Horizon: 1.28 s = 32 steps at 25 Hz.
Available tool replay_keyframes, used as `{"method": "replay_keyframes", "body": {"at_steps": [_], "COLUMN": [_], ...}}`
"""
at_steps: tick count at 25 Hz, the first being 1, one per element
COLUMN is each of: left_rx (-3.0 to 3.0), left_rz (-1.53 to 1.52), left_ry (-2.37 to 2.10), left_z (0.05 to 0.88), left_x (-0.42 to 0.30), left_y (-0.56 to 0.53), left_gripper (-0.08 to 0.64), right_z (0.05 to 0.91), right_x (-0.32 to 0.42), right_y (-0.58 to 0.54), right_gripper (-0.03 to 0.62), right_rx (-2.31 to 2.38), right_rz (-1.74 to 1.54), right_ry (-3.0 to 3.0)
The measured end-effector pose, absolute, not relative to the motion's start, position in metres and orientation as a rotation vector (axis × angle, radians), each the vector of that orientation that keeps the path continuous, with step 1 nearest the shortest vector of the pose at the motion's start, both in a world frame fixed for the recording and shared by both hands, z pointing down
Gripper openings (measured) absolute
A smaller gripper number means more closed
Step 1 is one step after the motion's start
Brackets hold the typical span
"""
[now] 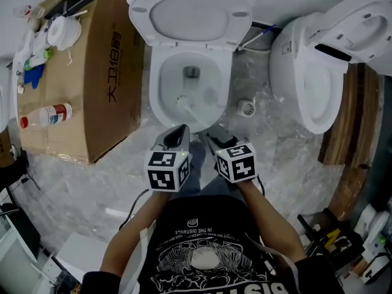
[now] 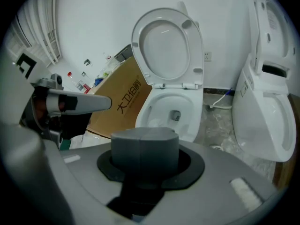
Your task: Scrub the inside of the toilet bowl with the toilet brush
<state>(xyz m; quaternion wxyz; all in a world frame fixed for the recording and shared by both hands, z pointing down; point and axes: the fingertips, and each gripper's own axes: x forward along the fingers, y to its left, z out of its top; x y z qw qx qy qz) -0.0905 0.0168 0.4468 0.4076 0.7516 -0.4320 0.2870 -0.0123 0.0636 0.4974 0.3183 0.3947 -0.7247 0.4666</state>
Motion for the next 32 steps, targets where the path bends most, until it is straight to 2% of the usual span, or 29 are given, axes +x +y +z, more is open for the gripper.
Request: {"method": "replay_keyframes", "body": {"at_steps": [8,16,32], "left_rx": [1.858,1.855,1.87], "left_rz": [0.747,0.751,0.829], "left_ry": [-1.071,-1.055,-1.038], "left_z": [0.474,0.492,0.496], "left_x": [-0.125,-0.129,-0.149], "left_y": [-0.002,-0.011,-0.011], "left_gripper": [-0.008,-0.008,-0.007], "right_z": [0.53,0.554,0.574], "right_x": [-0.044,-0.065,-0.058], "right_y": [0.062,0.034,-0.058], "right_gripper": [0.152,0.15,0.152], "right_rx": [1.002,0.948,1.137], "right_rz": [1.293,1.232,1.191], "right_ry": [-1.864,-1.896,-1.927]}}
